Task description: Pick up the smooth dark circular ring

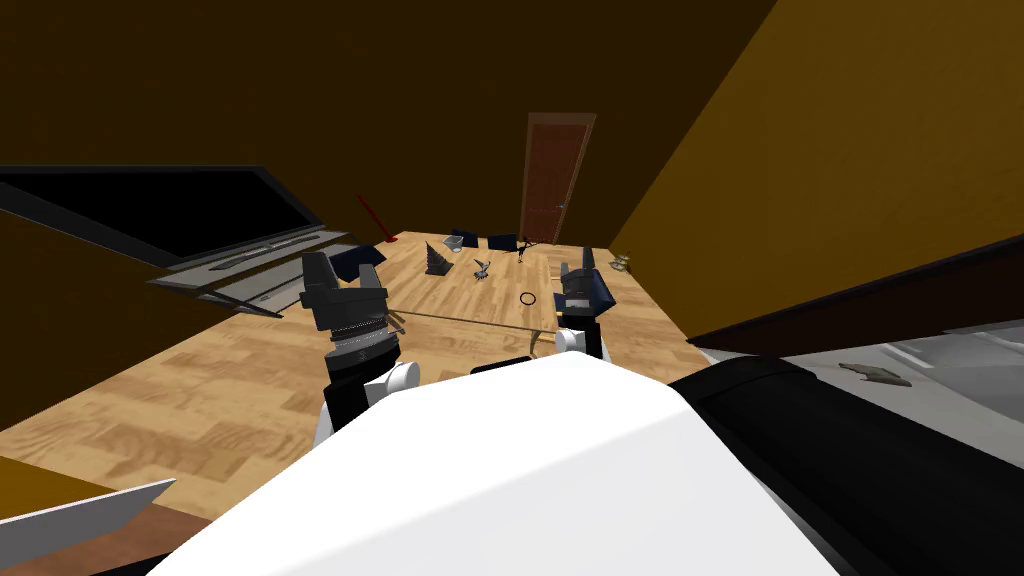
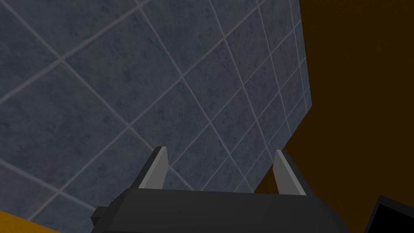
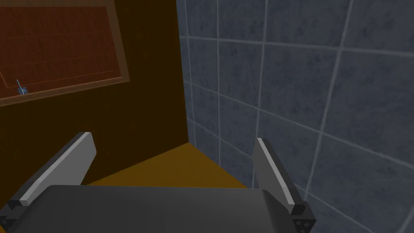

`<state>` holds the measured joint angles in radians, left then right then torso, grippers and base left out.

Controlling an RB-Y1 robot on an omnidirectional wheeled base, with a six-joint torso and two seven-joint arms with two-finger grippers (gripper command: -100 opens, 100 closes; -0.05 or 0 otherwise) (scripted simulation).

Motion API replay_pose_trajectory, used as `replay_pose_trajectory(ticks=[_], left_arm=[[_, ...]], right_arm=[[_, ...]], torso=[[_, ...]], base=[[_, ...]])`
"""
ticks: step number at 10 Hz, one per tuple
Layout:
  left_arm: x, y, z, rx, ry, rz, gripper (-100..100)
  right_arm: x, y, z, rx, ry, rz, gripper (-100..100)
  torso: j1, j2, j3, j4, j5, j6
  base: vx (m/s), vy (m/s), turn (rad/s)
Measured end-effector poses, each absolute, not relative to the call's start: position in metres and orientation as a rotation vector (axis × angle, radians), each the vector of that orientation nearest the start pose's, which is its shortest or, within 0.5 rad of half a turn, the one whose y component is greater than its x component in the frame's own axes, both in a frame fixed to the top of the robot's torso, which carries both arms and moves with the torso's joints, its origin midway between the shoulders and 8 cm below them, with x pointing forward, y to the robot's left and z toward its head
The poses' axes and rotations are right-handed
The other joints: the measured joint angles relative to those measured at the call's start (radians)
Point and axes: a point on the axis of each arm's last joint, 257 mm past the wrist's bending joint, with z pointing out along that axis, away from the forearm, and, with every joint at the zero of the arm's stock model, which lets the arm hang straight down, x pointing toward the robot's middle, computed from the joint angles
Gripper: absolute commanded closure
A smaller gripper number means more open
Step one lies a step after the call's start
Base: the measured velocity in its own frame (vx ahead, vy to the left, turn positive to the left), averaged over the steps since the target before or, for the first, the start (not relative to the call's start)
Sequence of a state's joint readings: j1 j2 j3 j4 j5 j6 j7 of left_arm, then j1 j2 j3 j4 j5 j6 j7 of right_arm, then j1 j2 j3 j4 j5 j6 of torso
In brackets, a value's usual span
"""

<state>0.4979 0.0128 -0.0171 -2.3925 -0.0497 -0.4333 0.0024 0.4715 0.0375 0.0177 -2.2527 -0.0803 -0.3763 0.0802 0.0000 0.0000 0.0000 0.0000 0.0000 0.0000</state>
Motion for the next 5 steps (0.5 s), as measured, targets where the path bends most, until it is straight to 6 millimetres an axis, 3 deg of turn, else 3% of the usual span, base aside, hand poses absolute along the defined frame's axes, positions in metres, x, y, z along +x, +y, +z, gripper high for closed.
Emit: replay_pose_trajectory(ticks=[5], left_arm=[[0.333, 0.263, 0.062, -0.583, 0.615, -1.300, 0]], right_arm=[[0.381, -0.271, -0.053, 0.812, 0.813, 1.297, -100]], torso=[[0.002, 0.002, 0.001, 0.001, 0.000, 0.000]], base=[[-0.031, 0.030, 0.095]])
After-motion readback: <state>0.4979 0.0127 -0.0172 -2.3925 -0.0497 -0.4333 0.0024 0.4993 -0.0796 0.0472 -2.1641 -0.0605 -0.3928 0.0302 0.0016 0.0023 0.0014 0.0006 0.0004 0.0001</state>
